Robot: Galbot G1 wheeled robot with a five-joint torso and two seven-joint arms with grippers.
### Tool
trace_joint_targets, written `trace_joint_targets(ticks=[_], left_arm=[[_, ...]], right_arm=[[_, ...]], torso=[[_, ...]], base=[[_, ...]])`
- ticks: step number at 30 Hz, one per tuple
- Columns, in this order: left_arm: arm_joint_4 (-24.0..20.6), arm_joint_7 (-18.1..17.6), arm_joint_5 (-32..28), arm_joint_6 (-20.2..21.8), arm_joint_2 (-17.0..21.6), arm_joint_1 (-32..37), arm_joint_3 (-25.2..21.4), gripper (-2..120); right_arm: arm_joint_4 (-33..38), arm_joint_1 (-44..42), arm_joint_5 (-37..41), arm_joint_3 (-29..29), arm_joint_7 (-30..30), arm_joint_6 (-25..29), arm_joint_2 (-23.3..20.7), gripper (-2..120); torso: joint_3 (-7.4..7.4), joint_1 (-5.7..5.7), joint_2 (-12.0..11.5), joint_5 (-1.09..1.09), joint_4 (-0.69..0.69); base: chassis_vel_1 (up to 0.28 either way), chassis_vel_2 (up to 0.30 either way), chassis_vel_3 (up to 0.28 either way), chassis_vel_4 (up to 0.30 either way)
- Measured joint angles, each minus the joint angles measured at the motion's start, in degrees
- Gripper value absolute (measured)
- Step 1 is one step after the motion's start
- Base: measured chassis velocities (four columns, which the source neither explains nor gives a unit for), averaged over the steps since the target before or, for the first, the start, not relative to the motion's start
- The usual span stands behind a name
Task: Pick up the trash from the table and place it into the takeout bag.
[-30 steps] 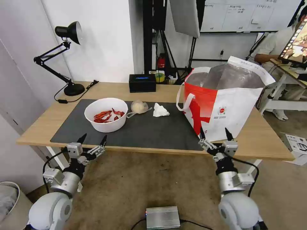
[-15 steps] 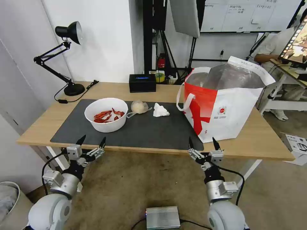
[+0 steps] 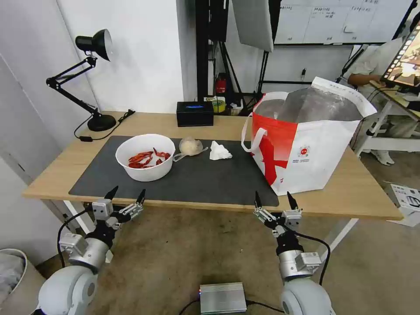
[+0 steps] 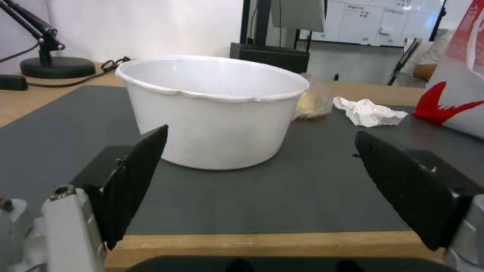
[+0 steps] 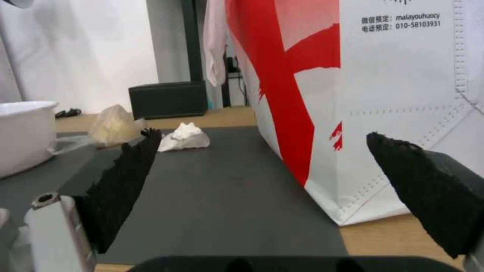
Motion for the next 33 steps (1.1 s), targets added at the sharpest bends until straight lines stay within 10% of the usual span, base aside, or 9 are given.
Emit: trace_joint_targets(ticks=[33], left_arm=[[-2.9, 1.6, 1.0, -1.7, -2.8, 3.6, -1.7, 100]], right_arm=[[-2.4, 11.3, 7.4, -8.1, -4.1, 0.1, -5.0, 99]], torso=[[0.0, 0.0, 0.0, 0.0, 0.0]], base=[[0.0, 0.0, 0.0, 0.0]])
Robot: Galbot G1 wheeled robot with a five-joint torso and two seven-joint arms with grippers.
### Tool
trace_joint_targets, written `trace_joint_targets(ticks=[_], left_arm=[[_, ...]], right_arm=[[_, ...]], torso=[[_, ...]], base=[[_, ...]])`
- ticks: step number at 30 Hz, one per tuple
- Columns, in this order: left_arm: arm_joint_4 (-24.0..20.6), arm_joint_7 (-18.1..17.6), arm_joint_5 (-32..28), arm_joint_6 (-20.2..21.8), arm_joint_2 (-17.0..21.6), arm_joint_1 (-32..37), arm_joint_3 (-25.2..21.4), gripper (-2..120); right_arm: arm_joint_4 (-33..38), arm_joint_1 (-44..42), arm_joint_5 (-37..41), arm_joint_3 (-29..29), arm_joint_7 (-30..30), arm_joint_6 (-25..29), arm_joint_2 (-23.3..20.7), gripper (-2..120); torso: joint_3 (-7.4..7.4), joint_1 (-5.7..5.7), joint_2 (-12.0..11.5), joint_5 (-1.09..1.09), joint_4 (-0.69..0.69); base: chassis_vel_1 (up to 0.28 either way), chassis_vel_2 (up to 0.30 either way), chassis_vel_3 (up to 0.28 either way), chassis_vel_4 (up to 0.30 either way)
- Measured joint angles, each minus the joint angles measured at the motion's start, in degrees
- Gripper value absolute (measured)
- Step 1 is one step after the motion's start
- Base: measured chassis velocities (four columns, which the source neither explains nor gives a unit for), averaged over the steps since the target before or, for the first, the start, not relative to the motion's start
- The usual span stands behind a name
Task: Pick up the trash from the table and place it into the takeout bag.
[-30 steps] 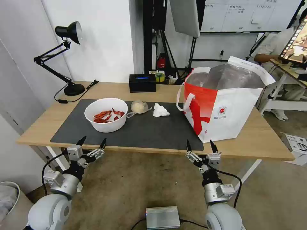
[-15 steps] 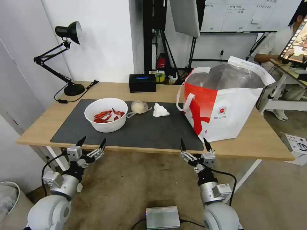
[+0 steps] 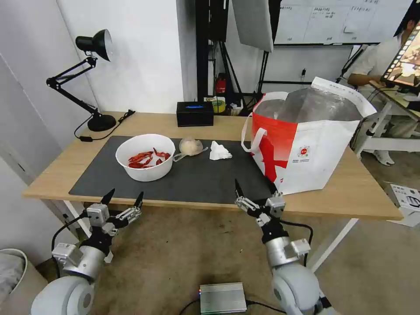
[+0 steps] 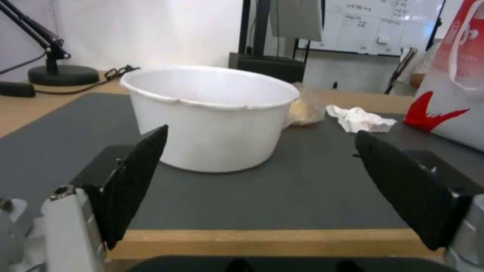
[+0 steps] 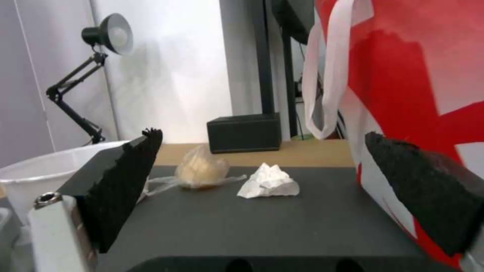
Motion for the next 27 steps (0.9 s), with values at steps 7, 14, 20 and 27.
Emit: trace_joint_targets(ticks=[7, 14, 20, 27], left_arm=[[0.8, 0.1, 0.2, 0.1, -0.3, -0.9, 0.3, 100], [0.8, 0.1, 0.5, 0.1, -0.4, -1.1, 0.6, 100], [1.1, 0.2, 0.5, 0.2, -0.1, -1.5, 1.1, 100], [1.5, 0.3, 0.4, 0.3, 0.0, -2.0, 1.6, 100]], right_arm=[[-5.1, 7.4, 4.5, -2.2, 0.3, -1.2, -1.2, 99], [-11.1, 16.4, 7.6, -6.4, 0.9, -2.3, -2.4, 99], [-17.7, 25.6, 13.2, -11.5, 3.4, -5.3, -1.9, 98], [-22.4, 33.0, 17.6, -16.2, 8.1, -11.8, -1.0, 98]], torso=[[0.0, 0.0, 0.0, 0.01, 0.0], [0.01, 0.0, 0.0, 0.0, 0.0], [0.0, 0.0, 0.0, 0.0, 0.0], [0.0, 0.0, 0.0, 0.0, 0.0]], base=[[0.0, 0.0, 0.0, 0.0], [0.0, 0.0, 0.0, 0.0], [0.0, 0.0, 0.0, 0.0], [0.0, 0.0, 0.0, 0.0]])
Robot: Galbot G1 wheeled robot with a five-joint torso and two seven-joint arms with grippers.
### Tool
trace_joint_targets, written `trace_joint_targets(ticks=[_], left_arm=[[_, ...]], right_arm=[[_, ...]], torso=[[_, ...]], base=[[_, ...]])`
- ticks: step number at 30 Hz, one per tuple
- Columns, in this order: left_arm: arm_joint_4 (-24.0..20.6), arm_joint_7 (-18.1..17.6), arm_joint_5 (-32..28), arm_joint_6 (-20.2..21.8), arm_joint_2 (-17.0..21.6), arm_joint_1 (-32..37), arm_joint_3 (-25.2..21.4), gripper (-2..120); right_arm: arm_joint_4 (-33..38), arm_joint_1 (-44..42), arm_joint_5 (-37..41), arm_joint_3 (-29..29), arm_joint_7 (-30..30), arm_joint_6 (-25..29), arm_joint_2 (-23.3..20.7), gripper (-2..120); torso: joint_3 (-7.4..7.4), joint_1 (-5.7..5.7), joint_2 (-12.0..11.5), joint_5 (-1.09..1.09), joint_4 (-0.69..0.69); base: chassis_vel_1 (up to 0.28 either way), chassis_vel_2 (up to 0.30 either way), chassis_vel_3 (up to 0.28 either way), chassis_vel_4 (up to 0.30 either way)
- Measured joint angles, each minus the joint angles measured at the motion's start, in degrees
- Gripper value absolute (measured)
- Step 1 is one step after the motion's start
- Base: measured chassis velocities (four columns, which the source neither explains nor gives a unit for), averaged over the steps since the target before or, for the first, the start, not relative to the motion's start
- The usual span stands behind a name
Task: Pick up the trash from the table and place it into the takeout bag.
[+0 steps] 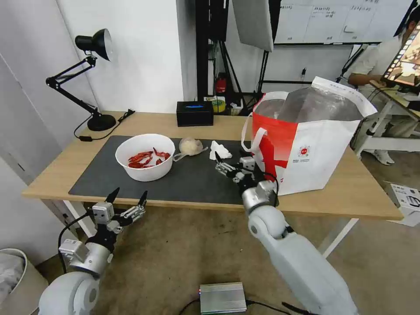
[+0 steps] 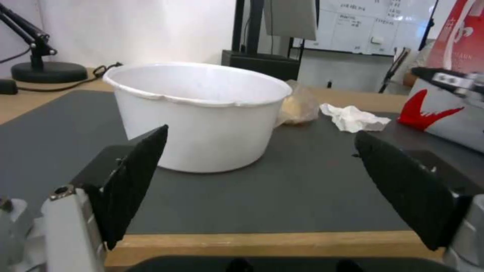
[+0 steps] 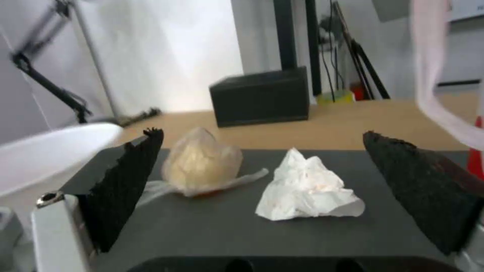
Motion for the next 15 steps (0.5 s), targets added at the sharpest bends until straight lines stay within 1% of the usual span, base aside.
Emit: trace_joint_targets(ticks=[2, 3, 6, 7, 10, 11, 14, 15], left_arm=[[0.2, 0.0, 0.0, 0.0, -0.1, -0.1, 0.1, 100], [0.2, 0.0, 0.0, 0.0, -0.1, -0.1, 0.1, 100], [0.8, 0.1, 0.0, 0.0, -0.2, -0.1, 0.2, 100], [0.8, 0.1, 0.0, 0.0, -0.2, -0.1, 0.2, 100], [1.0, 0.2, -0.2, 0.0, -0.2, -0.1, 0.1, 100], [1.0, 0.2, -0.2, 0.0, -0.2, -0.1, 0.1, 100], [1.1, 0.3, -0.2, 0.0, -0.1, -0.3, 0.1, 100], [1.1, 0.3, -0.2, 0.0, -0.1, -0.3, 0.1, 100]], right_arm=[[-1.6, 2.9, 0.1, -1.3, 1.8, -3.0, 0.4, 98], [-1.6, 2.9, 0.1, -1.3, 1.8, -3.0, 0.4, 98], [-4.0, 7.1, 0.9, -3.2, 4.6, -7.0, 0.9, 99], [-4.0, 7.1, 0.9, -3.2, 4.6, -7.0, 0.9, 99], [-5.7, 11.9, 4.9, -5.4, 9.3, -12.2, 1.1, 100], [-5.7, 11.9, 4.9, -5.4, 9.3, -12.2, 1.1, 100], [-6.3, 15.3, 9.2, -7.0, 12.9, -16.8, 1.0, 100], [-6.3, 15.3, 9.2, -7.0, 12.9, -16.8, 1.0, 100]], torso=[[0.0, 0.0, 0.0, 0.0, -0.01], [0.0, 0.0, 0.0, 0.0, -0.01], [0.0, 0.0, 0.0, 0.0, 0.0], [0.0, 0.0, 0.0, 0.0, 0.0], [0.0, 0.0, 0.0, 0.0, 0.0], [0.0, 0.0, 0.0, 0.0, 0.0], [0.0, 0.0, 0.0, 0.0, 0.0], [0.0, 0.0, 0.0, 0.0, 0.0]], base=[[0.0, 0.0, 0.0, 0.0], [0.0, 0.0, 0.0, 0.0], [0.0, 0.0, 0.0, 0.0], [0.0, 0.0, 0.0, 0.0], [0.0, 0.0, 0.0, 0.0], [0.0, 0.0, 0.0, 0.0], [0.0, 0.0, 0.0, 0.0], [0.0, 0.0, 0.0, 0.0]])
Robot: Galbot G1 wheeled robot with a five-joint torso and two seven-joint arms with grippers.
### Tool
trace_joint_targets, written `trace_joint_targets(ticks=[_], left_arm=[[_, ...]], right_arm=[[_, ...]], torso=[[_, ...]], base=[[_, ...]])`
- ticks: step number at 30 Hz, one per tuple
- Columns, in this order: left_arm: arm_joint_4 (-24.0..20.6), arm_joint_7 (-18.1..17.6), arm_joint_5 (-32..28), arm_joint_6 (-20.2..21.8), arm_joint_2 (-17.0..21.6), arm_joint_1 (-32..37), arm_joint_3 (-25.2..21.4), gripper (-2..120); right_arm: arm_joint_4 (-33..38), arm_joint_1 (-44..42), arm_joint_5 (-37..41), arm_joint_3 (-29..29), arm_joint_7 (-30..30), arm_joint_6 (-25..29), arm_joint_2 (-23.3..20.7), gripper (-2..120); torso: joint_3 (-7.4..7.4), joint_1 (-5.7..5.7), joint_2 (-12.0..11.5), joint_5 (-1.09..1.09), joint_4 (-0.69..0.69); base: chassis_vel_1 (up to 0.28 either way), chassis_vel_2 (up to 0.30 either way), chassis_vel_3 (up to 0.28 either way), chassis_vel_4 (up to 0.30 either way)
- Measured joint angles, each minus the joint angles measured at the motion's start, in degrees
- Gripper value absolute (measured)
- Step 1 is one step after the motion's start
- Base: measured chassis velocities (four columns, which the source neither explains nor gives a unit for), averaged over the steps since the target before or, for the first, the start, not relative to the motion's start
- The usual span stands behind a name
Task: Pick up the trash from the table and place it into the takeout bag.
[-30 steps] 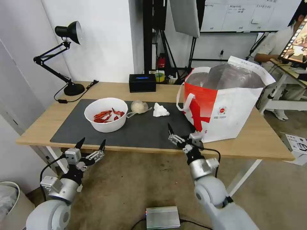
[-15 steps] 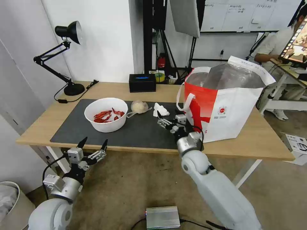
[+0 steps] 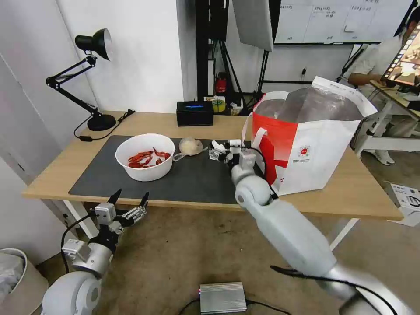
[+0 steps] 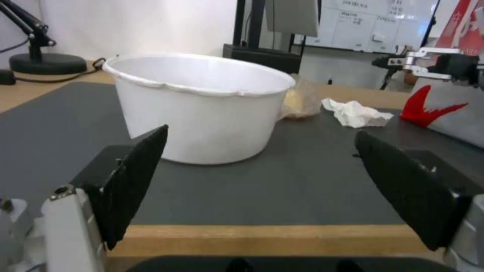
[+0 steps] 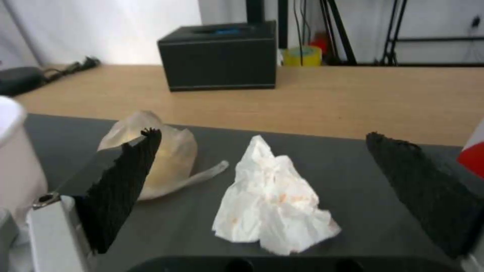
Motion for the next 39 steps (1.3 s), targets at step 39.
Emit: trace_joint_targets(ticks=[39], left_arm=[[2.8, 0.5, -0.1, -1.3, -0.8, -0.3, 0.3, 100]], right_arm=[[-24.9, 8.2, 1.0, 0.6, 2.3, -3.6, 10.9, 100]], torso=[[0.0, -0.01, 0.0, 0.0, 0.0]], base=[[0.0, 0.0, 0.0, 0.0]])
